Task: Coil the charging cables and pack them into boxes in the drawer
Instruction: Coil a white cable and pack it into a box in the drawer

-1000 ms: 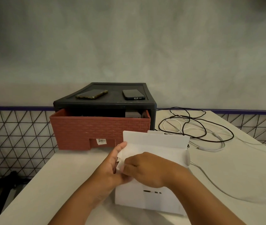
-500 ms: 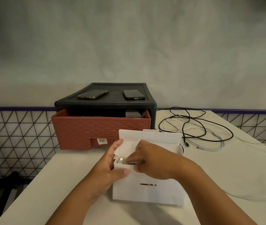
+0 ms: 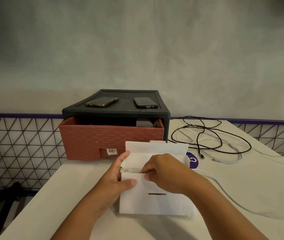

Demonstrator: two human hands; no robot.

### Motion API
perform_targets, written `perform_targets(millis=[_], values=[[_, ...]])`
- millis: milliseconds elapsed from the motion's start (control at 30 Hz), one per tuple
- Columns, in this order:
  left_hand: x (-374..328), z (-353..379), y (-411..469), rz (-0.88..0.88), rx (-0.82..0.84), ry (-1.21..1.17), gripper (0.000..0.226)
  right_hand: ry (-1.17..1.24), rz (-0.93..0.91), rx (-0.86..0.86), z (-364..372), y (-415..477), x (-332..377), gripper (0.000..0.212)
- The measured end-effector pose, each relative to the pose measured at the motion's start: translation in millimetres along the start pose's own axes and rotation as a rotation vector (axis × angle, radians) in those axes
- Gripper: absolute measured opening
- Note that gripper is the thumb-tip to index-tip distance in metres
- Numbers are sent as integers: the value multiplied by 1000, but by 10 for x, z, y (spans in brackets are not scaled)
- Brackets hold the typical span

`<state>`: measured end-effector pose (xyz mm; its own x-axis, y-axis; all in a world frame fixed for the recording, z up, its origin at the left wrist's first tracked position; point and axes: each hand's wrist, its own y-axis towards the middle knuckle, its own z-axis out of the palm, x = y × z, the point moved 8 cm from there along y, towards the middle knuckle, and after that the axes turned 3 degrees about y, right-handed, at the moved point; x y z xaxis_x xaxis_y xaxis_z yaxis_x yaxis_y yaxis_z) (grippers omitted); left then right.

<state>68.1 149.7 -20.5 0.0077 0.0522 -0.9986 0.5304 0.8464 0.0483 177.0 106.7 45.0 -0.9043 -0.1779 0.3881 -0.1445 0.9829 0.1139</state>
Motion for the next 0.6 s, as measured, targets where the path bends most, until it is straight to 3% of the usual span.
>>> perform_targets(millis=[233, 333, 500, 600], values=[[-25, -20, 7, 12, -20, 3, 80, 14, -32, 15, -10, -30, 0, 30], [-10, -51, 16, 24, -41, 12, 73, 105, -19, -201, -232, -107, -123, 27], [52, -33, 6, -3, -47, 18, 70, 329, 189, -781, -477, -584, -692, 23], [86, -34, -6, -12, -62, 33, 68, 542, 380, -750, -166, -716, -1054, 43]])
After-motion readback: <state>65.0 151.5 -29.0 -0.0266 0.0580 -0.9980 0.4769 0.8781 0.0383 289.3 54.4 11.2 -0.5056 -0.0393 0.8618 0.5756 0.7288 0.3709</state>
